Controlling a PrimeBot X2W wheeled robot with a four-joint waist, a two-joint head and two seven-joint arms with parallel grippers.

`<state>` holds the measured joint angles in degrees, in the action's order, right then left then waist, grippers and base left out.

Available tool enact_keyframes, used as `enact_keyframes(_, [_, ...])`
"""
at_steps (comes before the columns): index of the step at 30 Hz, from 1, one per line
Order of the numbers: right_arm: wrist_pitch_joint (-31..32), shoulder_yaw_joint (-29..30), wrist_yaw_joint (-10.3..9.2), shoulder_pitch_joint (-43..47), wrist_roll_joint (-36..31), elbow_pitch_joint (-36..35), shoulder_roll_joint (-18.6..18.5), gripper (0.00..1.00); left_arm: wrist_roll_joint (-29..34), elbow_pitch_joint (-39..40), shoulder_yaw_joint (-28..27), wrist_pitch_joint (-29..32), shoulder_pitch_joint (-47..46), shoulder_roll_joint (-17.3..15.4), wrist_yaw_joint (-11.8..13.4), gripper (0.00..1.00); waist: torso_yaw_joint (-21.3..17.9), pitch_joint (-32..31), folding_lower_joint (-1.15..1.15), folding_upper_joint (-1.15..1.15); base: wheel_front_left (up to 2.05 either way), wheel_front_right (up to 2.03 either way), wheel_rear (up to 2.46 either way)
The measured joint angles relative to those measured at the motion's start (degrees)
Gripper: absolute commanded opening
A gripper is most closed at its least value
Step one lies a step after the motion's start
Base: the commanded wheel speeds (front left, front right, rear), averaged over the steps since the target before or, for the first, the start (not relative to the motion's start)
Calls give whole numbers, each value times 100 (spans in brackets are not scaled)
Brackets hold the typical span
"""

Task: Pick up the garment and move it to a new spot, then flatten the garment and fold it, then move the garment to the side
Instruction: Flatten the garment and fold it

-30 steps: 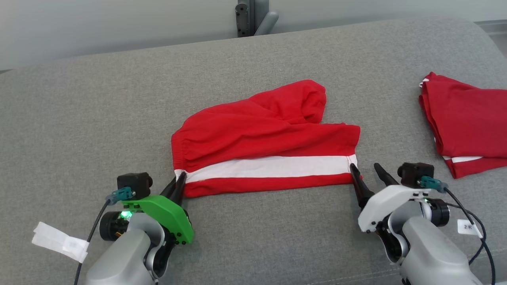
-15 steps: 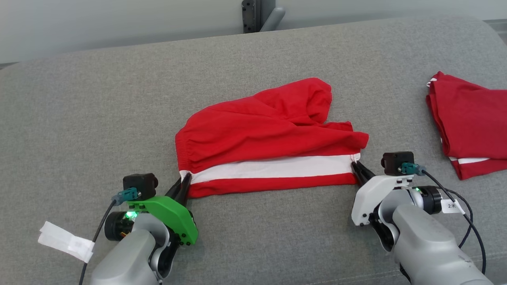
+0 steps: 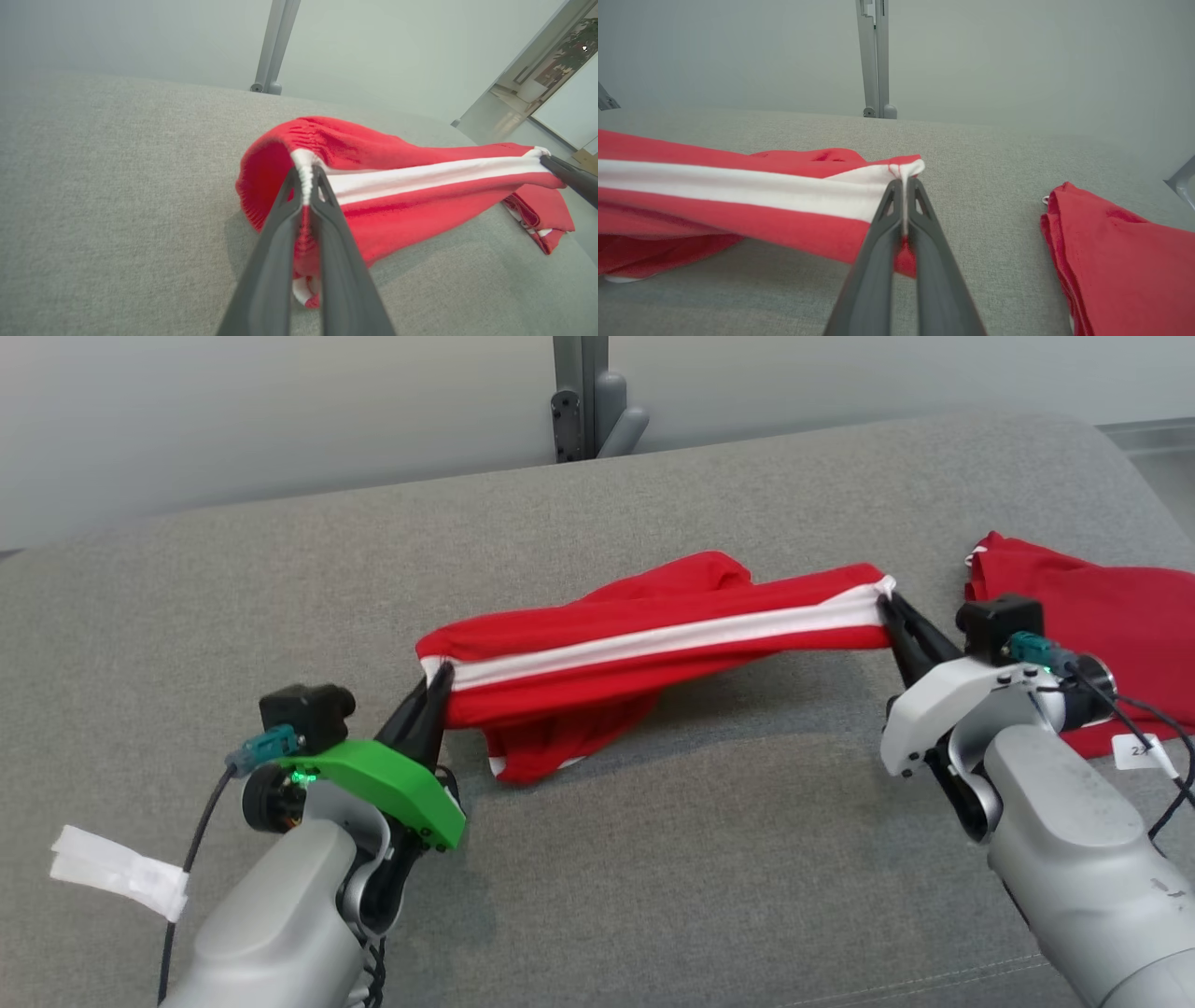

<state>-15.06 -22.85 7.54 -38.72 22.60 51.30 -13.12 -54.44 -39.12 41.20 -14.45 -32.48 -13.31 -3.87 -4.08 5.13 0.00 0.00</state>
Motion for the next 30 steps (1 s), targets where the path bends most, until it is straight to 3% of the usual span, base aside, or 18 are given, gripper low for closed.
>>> enact_keyframes(5, [0, 349, 0, 4, -122, -728, -232, 0, -145, 632, -120, 255, -338, -192, -68, 0, -54, -293, 0, 0, 0, 0, 0])
enact_keyframes(10, [313, 480, -1, -307, 753, -1377, -420, 0, -397, 1352, -332, 829, -1026, -370, -116, 0, -98, -589, 0, 0, 0, 0, 0])
enact_keyframes(16, [1082, 541, -1, -943, 1575, -2174, -1110, 0, -655, 1874, -510, 1515, -1933, -449, -119, 0, -121, -822, 0, 0, 0, 0, 0])
enact_keyframes(23, [1605, 647, 0, -1458, 1706, -2562, -1564, 0, -981, 1919, -645, 2060, -2646, -383, -119, 0, -132, -882, 0, 0, 0, 0, 0])
enact_keyframes(30, [2173, 662, -1, -1702, 1826, -2554, -1644, 0, -1324, 1546, -704, 2496, -3083, -157, -120, 0, -162, -796, 0, 0, 0, 0, 0])
